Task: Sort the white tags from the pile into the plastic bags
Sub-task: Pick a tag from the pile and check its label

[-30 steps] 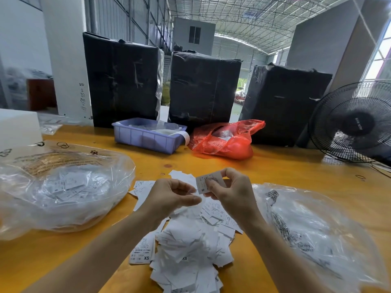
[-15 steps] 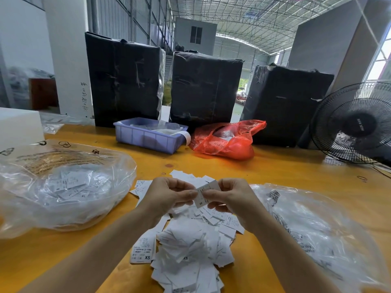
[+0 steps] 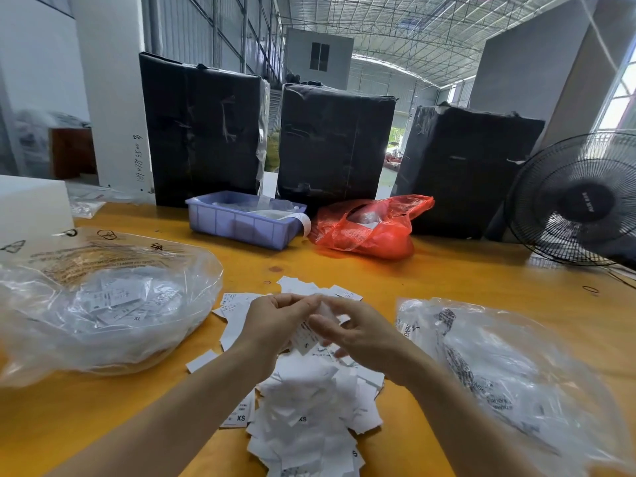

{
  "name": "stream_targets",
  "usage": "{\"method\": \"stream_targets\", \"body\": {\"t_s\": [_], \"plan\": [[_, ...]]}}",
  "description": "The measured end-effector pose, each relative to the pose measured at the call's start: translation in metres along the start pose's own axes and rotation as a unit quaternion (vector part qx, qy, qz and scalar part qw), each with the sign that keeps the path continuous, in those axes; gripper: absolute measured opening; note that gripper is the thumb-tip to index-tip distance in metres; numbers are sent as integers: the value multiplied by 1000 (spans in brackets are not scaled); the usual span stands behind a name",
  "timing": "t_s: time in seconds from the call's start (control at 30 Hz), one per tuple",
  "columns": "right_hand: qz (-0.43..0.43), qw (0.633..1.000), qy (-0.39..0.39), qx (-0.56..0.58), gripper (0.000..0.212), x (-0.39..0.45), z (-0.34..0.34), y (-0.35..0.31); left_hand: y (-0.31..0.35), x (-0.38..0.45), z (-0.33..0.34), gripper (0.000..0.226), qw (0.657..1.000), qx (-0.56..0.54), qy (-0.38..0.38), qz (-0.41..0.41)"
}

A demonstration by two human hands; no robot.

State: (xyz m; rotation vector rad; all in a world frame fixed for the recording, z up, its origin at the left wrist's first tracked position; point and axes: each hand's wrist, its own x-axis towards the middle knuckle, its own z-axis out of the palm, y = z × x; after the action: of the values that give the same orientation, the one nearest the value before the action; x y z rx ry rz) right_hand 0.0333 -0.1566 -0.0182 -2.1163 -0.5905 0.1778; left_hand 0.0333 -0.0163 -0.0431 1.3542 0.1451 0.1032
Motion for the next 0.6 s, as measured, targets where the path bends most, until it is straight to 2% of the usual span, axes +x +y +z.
{"method": "stream_targets", "body": {"t_s": [0.07, 0.13, 0.23, 0.33, 0.5, 0.6], "plan": [[-7, 995, 90, 30, 41, 2, -1, 1, 2, 0, 0, 13, 999, -37, 18, -19], [-23, 989, 139, 45, 34, 2, -3, 1, 3, 0, -1, 15, 997, -59, 29, -27], [-44, 991, 118, 38, 24, 2, -1, 1, 4, 0, -2, 21, 996, -79, 41, -25], [-41, 993, 107, 31, 27, 2, 2, 3, 4, -1, -2, 29, 995, -82, 43, -32], [6, 976, 166, 141, 18, 4, -4, 8, 10, 0, -8, 27, 997, -27, -40, -67], [29, 972, 183, 144, 14, 1, -8, 6, 12, 3, -13, 19, 994, 57, -67, -70]]}}
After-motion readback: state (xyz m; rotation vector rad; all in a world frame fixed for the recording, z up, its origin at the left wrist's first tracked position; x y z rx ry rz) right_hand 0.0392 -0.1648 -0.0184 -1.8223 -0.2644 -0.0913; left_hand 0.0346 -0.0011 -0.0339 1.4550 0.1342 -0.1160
